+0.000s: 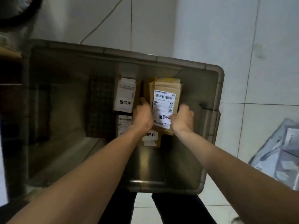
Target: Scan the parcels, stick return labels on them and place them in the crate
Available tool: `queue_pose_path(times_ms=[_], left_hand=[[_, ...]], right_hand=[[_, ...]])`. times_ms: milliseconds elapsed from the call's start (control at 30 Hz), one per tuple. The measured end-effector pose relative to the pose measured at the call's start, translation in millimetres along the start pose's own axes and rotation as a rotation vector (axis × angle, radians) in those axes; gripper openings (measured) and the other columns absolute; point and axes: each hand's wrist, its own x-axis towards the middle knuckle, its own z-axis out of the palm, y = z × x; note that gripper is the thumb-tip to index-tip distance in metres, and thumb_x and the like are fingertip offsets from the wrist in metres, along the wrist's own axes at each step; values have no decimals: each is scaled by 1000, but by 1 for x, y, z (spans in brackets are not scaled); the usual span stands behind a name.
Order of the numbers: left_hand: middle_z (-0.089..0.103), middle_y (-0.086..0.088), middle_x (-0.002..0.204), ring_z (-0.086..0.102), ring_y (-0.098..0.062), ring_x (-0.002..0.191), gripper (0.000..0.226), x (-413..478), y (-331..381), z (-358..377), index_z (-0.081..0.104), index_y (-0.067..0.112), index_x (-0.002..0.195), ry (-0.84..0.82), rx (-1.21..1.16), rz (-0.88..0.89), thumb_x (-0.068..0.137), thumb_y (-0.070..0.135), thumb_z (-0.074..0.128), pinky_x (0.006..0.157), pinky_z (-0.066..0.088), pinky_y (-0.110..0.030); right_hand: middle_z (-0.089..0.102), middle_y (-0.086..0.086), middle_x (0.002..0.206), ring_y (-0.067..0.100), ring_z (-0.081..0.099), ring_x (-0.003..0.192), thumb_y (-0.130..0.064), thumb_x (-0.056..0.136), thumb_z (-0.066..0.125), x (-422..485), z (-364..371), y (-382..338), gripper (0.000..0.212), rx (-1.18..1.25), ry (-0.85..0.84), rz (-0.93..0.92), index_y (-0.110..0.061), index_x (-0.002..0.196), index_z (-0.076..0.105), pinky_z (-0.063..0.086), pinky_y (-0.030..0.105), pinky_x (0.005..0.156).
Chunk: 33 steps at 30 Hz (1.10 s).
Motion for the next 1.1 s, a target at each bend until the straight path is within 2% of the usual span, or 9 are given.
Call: queue_pose_path(times_ms=[100, 167, 300, 400, 500, 633, 800, 967, 1100], left_hand=[[42, -19, 143, 48, -36, 127, 68, 21, -3, 13, 19, 4, 148, -47, 20, -2, 98, 34, 55, 103, 43, -46], [43, -18, 141, 50, -35, 125, 70, 23, -4, 12, 22, 4, 146, -80, 37, -1, 95, 38, 57, 98, 45, -44], [55, -14, 129, 57, -29, 115, 56, 0, 4, -7, 38, 7, 139, -109, 96, -22, 93, 26, 63, 93, 50, -37], [50, -17, 132, 54, -32, 120, 58, -44, 23, -41, 36, 6, 140, -54, 116, 1, 92, 21, 64, 98, 49, -41], [51, -18, 131, 53, -34, 119, 51, -99, 48, -91, 40, 5, 136, -16, 126, 69, 93, 22, 62, 95, 47, -41], [56, -18, 127, 57, -34, 115, 45, -184, 90, -178, 44, 4, 132, 30, 110, 136, 95, 24, 60, 95, 50, -43], [62, -16, 118, 61, -33, 106, 37, -304, 136, -286, 53, 6, 121, 193, 149, 182, 94, 29, 60, 78, 47, -36], [61, -19, 123, 58, -38, 112, 42, -434, 144, -386, 55, 6, 123, 412, 136, 136, 91, 32, 63, 86, 48, -39], [59, -12, 100, 57, -31, 92, 24, -539, 112, -436, 54, 9, 108, 592, 10, 89, 93, 27, 58, 71, 43, -35]], right_hand=[[47, 18, 132, 35, 46, 122, -6, 96, 53, 23, 11, 7, 26, -61, -15, 21, -5, 121, 51, 42, 36, 93], [50, 20, 131, 35, 47, 122, -6, 96, 53, 27, 11, 10, 26, -83, -22, 18, -2, 122, 51, 43, 35, 90], [53, 18, 129, 35, 52, 120, -11, 94, 60, -3, -7, 2, 39, -131, -66, -31, -2, 129, 46, 41, 30, 78], [55, 17, 129, 35, 55, 116, -21, 94, 59, -49, -38, -18, 46, -188, -75, -106, -5, 135, 43, 45, 34, 81], [58, 14, 125, 32, 58, 111, -30, 95, 58, -104, -87, -46, 42, -275, -53, -244, -8, 130, 50, 42, 31, 75], [57, 14, 127, 33, 56, 114, -32, 95, 55, -191, -169, -94, 37, -381, 26, -383, -9, 123, 53, 41, 34, 78], [61, 13, 119, 32, 58, 107, -30, 93, 53, -309, -262, -148, 33, -508, 73, -602, -9, 119, 56, 43, 34, 74], [56, 13, 127, 33, 52, 118, -36, 94, 55, -425, -322, -198, 41, -579, 125, -874, -9, 124, 52, 45, 38, 88], [54, 12, 126, 33, 51, 117, -37, 95, 52, -517, -337, -227, 39, -632, 129, -1122, -9, 121, 51, 41, 37, 83]])
